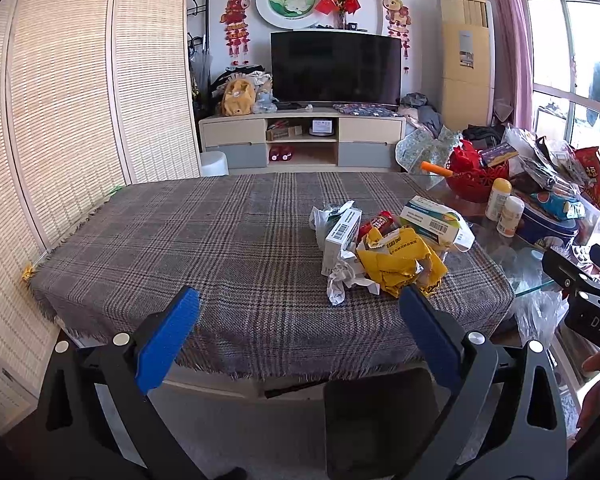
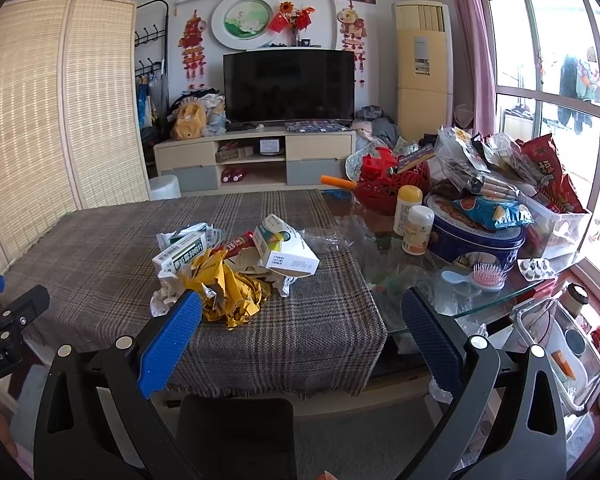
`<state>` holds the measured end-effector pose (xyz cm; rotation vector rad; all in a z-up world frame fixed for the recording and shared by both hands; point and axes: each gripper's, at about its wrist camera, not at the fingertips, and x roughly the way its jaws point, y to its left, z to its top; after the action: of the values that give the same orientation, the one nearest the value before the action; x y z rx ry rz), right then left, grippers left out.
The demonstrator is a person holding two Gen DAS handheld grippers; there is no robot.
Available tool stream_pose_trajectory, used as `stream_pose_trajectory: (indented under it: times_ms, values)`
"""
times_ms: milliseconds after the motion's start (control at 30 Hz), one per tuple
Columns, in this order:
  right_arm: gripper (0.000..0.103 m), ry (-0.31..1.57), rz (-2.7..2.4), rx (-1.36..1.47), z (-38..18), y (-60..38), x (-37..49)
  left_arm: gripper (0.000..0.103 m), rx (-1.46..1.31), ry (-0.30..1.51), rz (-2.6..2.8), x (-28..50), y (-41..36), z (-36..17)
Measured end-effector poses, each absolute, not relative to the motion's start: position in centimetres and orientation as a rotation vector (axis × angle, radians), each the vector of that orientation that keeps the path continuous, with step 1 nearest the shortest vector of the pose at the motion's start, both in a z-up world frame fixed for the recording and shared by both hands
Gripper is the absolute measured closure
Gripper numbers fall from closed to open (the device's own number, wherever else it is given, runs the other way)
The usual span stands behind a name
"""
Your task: Collect trash
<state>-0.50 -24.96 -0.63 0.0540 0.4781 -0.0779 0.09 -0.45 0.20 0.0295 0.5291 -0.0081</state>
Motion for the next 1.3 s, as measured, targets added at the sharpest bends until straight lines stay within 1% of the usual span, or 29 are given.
stream_pose_trajectory:
  times_ms: [333, 633, 800, 1000, 1200, 1300]
  values:
    - [0.003, 0.483, -0.078, 0.089, -0.4, -25.6, -0.2, 0.008, 0.04, 0.528, 0.001, 0.1, 0.0, 0.2]
    - [0.003, 0.557, -0.066, 0.054, -0.9, -25.6, 1.2, 0.008, 0.033, 0.556, -0.036, 0.8, 0.7, 0.0]
    - [0.003, 0.634, -0.023, 0.099, -1.7, -26.2, 2.2, 0.008, -0.018, 0.62, -0.078, 2.2, 1.4, -0.5]
    - [0.003, 0.719, -0.028, 0.116, -2.6, -27.3, 4.5, 0.008, 0.093, 0.725, -0.107, 4.7, 0.1, -2.6]
    - [0.003, 0.801, 0.008, 0.174, -1.9, -28.9, 8.9, 0.008, 0.108, 0.828, -0.134, 8.3, 0.0, -3.6]
    - [0.003, 0.808, 0.029, 0.201, -1.0, -29.7, 11.3, 0.008, 0.11, 0.877, -0.146, 10.4, -0.1, -4.1]
